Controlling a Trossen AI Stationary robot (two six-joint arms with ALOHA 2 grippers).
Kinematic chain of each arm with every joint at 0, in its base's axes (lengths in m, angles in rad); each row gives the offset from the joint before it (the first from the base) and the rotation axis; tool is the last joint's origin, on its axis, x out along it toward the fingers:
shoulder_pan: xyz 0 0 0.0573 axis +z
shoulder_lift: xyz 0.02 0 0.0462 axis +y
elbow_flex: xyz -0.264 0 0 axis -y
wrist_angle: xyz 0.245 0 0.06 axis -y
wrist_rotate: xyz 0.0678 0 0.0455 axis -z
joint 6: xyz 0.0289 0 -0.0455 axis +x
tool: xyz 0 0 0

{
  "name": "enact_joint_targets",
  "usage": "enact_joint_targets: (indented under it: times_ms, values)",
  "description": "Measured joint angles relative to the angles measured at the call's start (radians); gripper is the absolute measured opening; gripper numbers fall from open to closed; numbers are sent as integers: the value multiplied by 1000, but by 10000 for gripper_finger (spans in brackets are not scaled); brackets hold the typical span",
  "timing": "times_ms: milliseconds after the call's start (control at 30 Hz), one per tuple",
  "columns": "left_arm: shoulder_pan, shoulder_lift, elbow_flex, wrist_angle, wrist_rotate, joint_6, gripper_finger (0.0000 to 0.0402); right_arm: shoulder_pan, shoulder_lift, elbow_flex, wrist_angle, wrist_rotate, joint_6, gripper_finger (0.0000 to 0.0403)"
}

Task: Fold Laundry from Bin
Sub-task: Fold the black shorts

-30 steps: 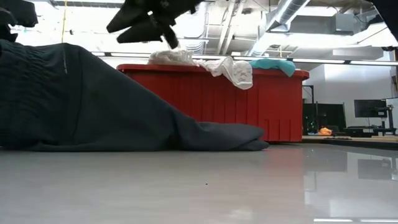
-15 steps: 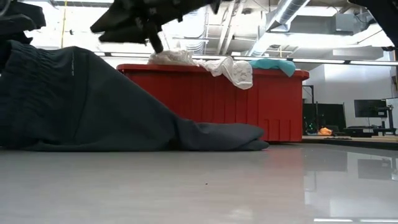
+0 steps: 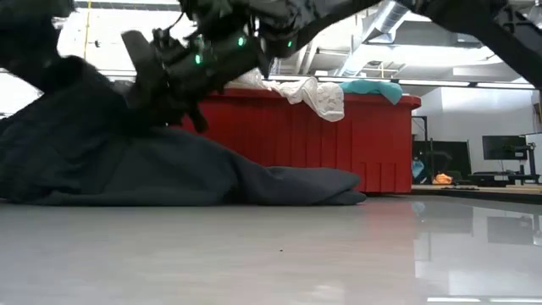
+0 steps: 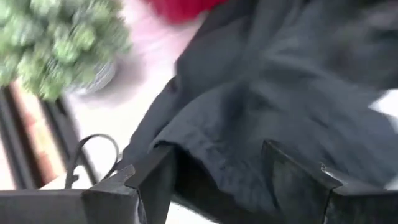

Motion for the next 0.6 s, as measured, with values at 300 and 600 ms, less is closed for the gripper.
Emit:
enact_joint_targets:
  times_ms: [300,600]
  values:
    - [-1,-1,219,-3,82,188,227,-34,27,3,4,-29,46,143]
    - [-91,91,22,520,-194,114,225,-34,-31,2,-61,-56,35,143]
